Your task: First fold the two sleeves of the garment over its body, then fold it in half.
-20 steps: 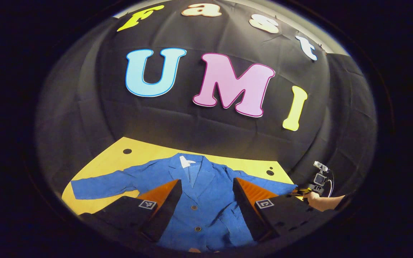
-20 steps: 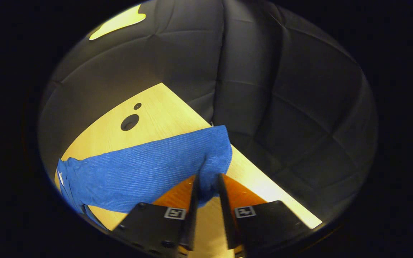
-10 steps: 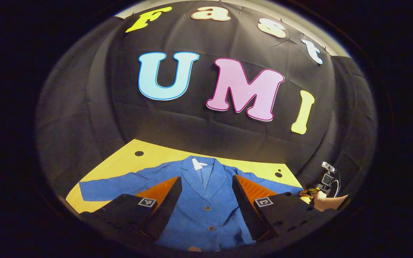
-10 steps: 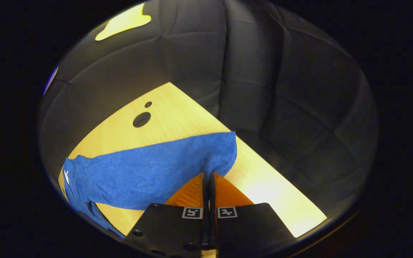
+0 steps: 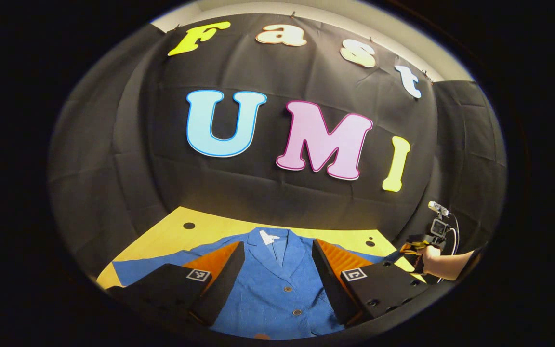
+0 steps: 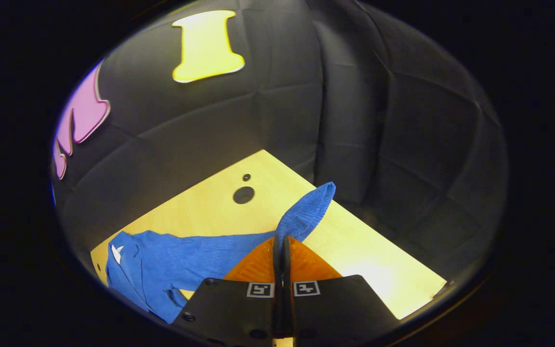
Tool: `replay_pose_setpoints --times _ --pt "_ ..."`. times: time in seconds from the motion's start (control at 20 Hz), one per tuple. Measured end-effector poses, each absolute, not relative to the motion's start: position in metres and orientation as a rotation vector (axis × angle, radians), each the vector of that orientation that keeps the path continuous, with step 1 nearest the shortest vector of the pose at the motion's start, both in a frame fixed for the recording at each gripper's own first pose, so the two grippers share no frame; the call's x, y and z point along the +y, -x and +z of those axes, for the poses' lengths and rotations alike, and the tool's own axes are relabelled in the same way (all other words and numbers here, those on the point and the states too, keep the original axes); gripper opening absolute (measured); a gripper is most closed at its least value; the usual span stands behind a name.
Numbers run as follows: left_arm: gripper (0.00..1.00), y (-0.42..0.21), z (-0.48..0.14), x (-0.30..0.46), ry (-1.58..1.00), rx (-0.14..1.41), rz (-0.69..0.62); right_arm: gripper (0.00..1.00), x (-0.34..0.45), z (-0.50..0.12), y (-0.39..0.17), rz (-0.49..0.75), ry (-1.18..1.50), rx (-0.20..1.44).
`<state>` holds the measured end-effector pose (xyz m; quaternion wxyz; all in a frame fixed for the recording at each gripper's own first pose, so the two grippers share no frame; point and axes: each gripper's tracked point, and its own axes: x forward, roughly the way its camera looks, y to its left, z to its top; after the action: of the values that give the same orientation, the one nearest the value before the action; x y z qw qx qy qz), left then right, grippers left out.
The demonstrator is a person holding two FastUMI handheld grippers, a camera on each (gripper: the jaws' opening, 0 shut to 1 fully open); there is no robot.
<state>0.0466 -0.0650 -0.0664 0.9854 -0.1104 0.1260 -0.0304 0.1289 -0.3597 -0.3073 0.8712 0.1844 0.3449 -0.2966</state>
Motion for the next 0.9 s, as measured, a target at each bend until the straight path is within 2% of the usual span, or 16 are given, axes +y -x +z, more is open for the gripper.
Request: replay_pose_setpoints --times 0.35,0.9 --pt "0.81 -0.019 -0.067 -0.016 0.268 0.229 -0.047 0.0 -0.249 -0.241 -0.167 -0.46 -0.327 0.641" --pt "0.81 0.024 -0.093 0.077 0.332 0.257 0.12 0.0 -0.026 -0.218 -0.232 -0.128 -0.222 0.661"
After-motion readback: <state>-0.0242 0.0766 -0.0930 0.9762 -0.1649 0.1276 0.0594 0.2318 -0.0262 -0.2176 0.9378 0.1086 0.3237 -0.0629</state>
